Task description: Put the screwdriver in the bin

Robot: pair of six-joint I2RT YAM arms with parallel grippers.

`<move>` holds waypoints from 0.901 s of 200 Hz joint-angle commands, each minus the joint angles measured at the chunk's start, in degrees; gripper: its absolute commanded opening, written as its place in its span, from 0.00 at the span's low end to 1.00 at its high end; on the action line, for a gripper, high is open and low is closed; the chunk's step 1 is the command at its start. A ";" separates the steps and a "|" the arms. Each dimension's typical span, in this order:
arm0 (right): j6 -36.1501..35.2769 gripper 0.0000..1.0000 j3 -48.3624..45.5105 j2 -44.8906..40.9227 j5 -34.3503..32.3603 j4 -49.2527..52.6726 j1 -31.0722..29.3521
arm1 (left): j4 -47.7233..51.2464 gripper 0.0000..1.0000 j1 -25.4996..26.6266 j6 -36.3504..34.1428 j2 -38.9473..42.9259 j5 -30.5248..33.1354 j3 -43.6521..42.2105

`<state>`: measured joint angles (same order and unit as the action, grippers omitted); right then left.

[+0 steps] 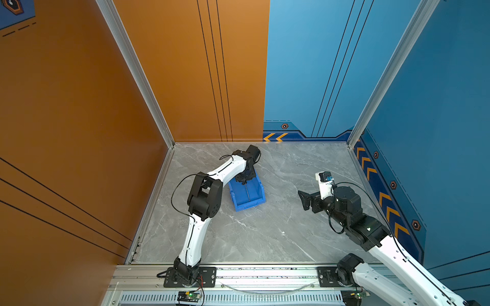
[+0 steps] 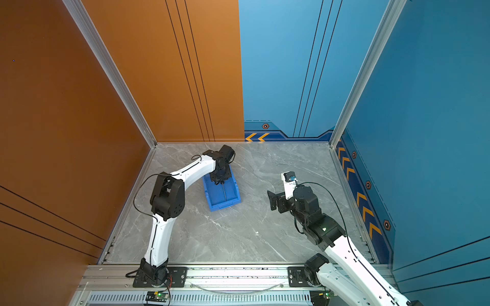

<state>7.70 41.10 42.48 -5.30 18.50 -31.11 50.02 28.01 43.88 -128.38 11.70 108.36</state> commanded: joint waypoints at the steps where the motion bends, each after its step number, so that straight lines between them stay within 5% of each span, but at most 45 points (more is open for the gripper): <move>1: -0.49 1.00 1.99 -0.46 -1.69 1.01 0.33 | 1.39 0.29 -0.58 -0.81 -0.21 -0.20 0.53; 106: 0.38 1.00 1.54 -2.29 -2.19 1.89 0.31 | 1.40 0.31 -0.48 -1.95 5.85 0.66 -0.81; 180: 1.14 1.00 -0.50 -5.29 -1.28 2.87 0.46 | 1.42 0.33 1.56 -0.64 19.87 3.96 -9.70</move>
<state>7.79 41.08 38.63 -6.28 19.18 -31.05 50.17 28.45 42.48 -113.75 13.45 102.13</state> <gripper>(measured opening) 0.998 0.331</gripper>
